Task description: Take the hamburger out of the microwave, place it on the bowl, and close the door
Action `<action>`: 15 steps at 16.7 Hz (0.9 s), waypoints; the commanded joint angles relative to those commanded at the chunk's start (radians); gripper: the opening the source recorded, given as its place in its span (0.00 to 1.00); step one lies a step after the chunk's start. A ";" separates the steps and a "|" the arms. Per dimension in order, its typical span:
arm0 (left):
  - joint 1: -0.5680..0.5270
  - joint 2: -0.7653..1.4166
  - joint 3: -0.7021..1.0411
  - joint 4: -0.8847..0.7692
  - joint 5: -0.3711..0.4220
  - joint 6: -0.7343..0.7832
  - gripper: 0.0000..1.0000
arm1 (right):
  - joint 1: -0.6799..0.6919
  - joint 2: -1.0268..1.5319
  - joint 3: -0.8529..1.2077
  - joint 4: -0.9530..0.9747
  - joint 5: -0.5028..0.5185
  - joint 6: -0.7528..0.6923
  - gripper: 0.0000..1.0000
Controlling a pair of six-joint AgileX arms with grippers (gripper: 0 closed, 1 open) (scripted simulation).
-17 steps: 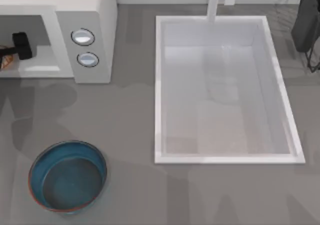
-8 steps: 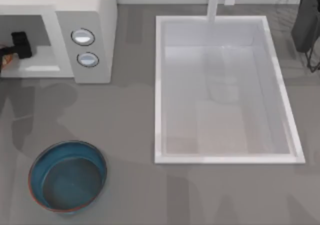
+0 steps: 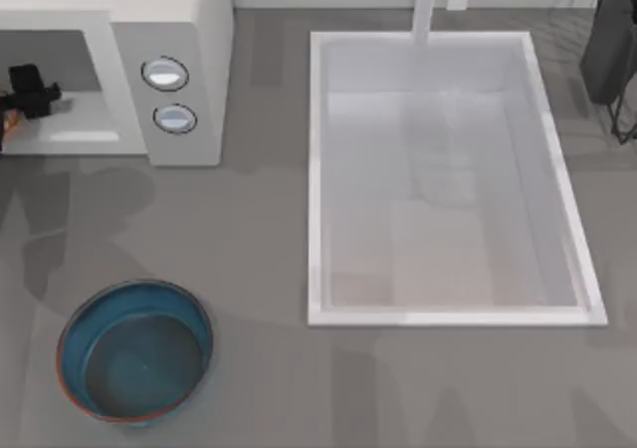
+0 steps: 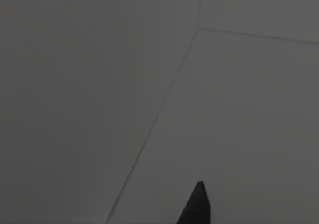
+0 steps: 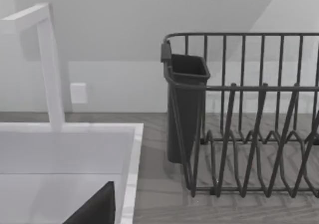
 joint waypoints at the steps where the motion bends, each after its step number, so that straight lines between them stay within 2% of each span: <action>1: 0.002 -0.004 -0.011 0.009 0.002 0.001 0.00 | 0.000 0.000 0.000 0.000 0.000 0.000 1.00; 5: 0.028 -0.050 -0.162 0.114 0.026 0.009 0.00 | 0.000 0.000 0.000 0.000 0.000 0.000 1.00; 15: 0.132 -0.246 -0.792 0.532 0.122 0.040 0.00 | 0.000 0.000 0.000 0.000 0.000 0.000 1.00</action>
